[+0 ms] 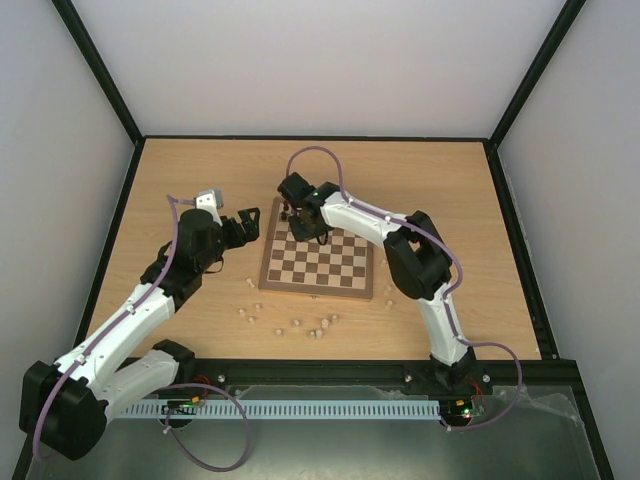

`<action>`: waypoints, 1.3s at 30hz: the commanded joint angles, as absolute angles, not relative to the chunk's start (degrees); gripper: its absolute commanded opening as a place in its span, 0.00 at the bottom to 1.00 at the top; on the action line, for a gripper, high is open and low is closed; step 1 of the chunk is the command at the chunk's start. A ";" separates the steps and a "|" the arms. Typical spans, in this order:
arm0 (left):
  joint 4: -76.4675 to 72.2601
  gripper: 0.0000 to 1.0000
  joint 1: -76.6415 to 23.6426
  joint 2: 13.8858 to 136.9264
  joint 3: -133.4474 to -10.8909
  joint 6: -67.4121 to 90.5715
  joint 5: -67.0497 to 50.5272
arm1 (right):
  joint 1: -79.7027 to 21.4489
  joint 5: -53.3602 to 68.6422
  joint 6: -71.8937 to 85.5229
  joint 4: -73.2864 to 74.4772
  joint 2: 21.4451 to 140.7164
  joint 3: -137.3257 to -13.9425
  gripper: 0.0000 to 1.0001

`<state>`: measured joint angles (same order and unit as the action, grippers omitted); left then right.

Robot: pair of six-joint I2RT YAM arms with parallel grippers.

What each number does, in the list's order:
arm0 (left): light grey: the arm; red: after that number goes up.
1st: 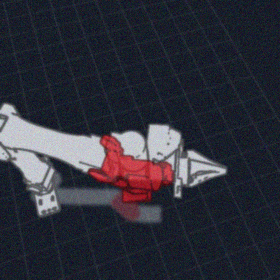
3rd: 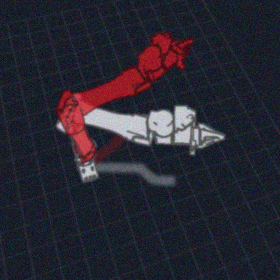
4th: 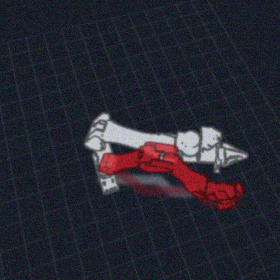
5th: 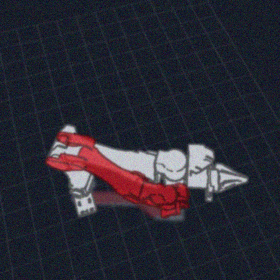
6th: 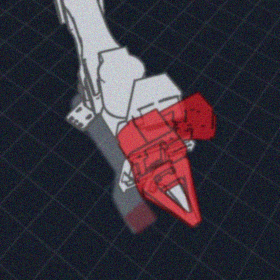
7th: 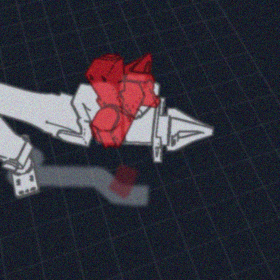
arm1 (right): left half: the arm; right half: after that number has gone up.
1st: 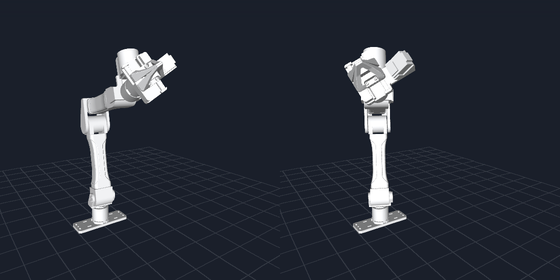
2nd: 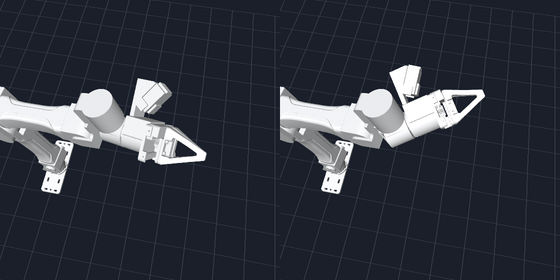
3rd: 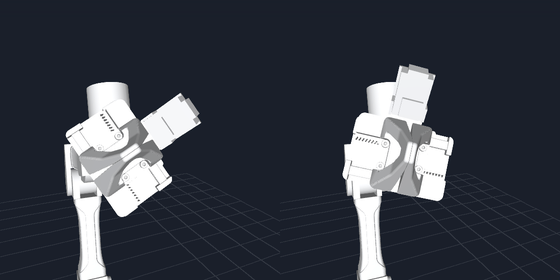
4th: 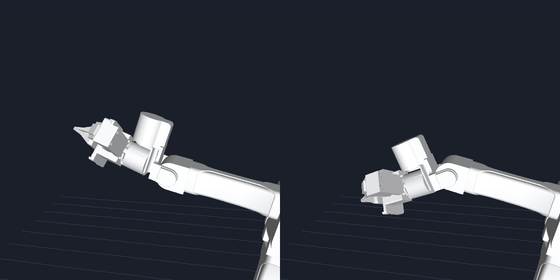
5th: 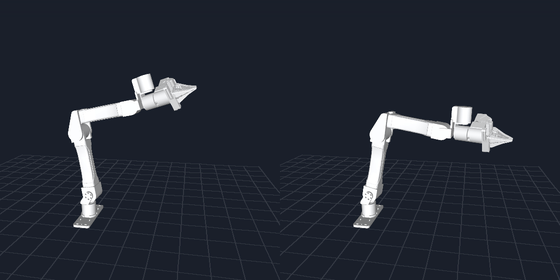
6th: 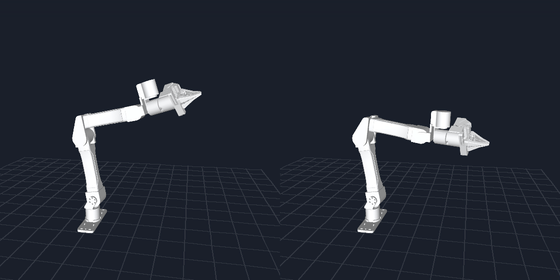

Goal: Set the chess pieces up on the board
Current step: Move the chess piece to the chessboard.

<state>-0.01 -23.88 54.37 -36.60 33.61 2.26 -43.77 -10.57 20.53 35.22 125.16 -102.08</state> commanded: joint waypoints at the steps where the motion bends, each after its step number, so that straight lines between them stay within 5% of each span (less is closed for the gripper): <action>1: 0.79 1.00 -24.08 53.76 -38.17 33.22 2.72 | -43.47 -13.87 20.88 38.38 120.89 -95.52 0.10; 16: 0.53 1.00 -24.08 53.74 -38.11 33.40 2.29 | -32.94 -14.43 20.92 35.46 107.95 -78.61 0.11; 39: 0.36 1.00 -24.08 54.64 -38.08 33.16 2.72 | -27.38 -13.05 19.25 35.26 116.09 -88.85 0.11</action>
